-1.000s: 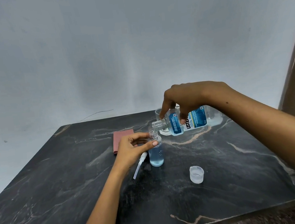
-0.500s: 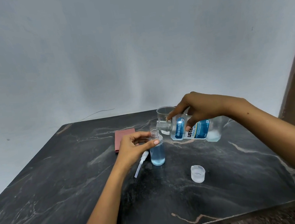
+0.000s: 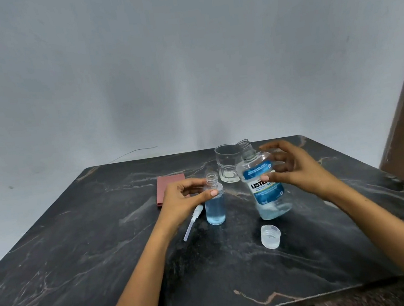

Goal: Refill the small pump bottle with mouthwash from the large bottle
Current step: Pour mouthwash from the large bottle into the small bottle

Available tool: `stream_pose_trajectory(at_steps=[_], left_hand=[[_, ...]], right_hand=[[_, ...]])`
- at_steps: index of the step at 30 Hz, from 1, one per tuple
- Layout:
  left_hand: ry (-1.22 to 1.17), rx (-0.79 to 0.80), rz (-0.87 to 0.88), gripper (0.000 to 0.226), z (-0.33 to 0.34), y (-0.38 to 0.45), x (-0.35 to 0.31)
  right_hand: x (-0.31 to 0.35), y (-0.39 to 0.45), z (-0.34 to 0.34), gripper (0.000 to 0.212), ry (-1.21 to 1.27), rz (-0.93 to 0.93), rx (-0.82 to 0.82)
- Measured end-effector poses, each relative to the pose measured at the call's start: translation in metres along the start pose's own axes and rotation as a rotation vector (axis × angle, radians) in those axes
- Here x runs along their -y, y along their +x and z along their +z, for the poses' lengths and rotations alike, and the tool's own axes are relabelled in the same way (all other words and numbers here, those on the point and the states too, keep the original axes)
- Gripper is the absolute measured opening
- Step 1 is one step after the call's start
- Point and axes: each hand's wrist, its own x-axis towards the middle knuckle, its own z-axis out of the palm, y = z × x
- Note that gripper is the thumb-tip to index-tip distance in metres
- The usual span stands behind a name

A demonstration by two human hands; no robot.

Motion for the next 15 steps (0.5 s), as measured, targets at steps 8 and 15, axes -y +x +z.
stream_pose_trajectory(at_steps=[8,15], left_hand=[[-0.015,-0.001,0.004,0.029,0.001,-0.001,-0.001],[0.000,-0.004,-0.003,0.032,0.000,0.000,0.000]], right_hand=[[-0.023,-0.012,0.025,0.054,0.181,0.028,-0.179],[-0.027,-0.014,0.030,0.058,0.217,0.039,-0.178]])
